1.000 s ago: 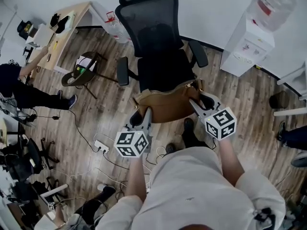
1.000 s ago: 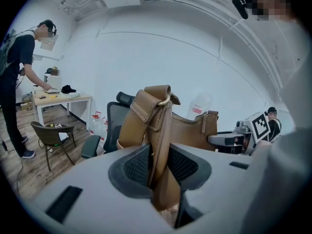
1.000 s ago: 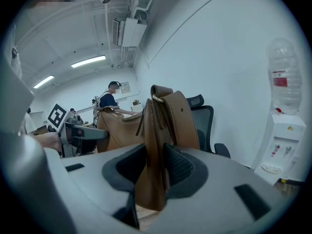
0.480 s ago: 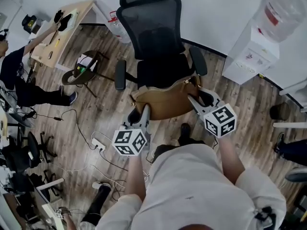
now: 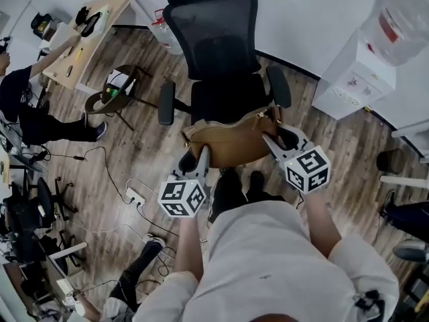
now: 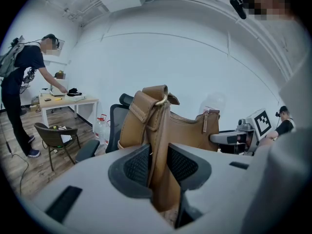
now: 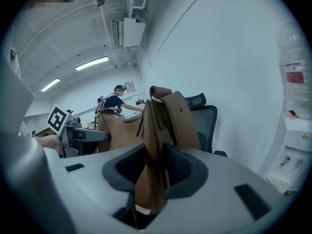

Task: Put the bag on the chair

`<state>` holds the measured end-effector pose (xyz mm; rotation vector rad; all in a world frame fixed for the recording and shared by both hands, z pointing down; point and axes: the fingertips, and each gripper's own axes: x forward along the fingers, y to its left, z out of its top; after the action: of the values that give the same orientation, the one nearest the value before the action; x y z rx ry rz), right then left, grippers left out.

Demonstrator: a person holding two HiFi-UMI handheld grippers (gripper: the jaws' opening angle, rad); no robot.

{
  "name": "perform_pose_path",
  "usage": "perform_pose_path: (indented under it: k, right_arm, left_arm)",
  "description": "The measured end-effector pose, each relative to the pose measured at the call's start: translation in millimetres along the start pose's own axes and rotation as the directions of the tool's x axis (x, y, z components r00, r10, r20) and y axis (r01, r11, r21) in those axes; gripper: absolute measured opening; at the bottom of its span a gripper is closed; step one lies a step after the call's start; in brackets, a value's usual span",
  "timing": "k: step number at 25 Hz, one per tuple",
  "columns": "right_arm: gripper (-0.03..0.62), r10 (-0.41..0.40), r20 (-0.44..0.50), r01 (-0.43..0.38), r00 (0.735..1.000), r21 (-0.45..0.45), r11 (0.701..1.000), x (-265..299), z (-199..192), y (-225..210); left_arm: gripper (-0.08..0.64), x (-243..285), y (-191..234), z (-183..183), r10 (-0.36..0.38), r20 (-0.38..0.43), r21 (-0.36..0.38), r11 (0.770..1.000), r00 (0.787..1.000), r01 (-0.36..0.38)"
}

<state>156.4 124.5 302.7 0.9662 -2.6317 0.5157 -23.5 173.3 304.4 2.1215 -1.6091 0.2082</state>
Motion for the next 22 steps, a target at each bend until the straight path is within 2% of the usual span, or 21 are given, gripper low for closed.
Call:
perform_pose_path:
  k: [8,22]
  right_arm:
    - [0.124,-0.011,-0.025,0.011,1.000,0.007,1.000,33,6,-10]
    - [0.124,-0.095,-0.071,0.096,0.993,0.011,0.995,120,49,-56]
  left_arm:
    - [0.100,24,27,6,-0.012,-0.018,-0.018,1.000,1.000,0.011]
    - [0.100,117,93,58,-0.092,-0.053,-0.012,0.996,0.994,0.091]
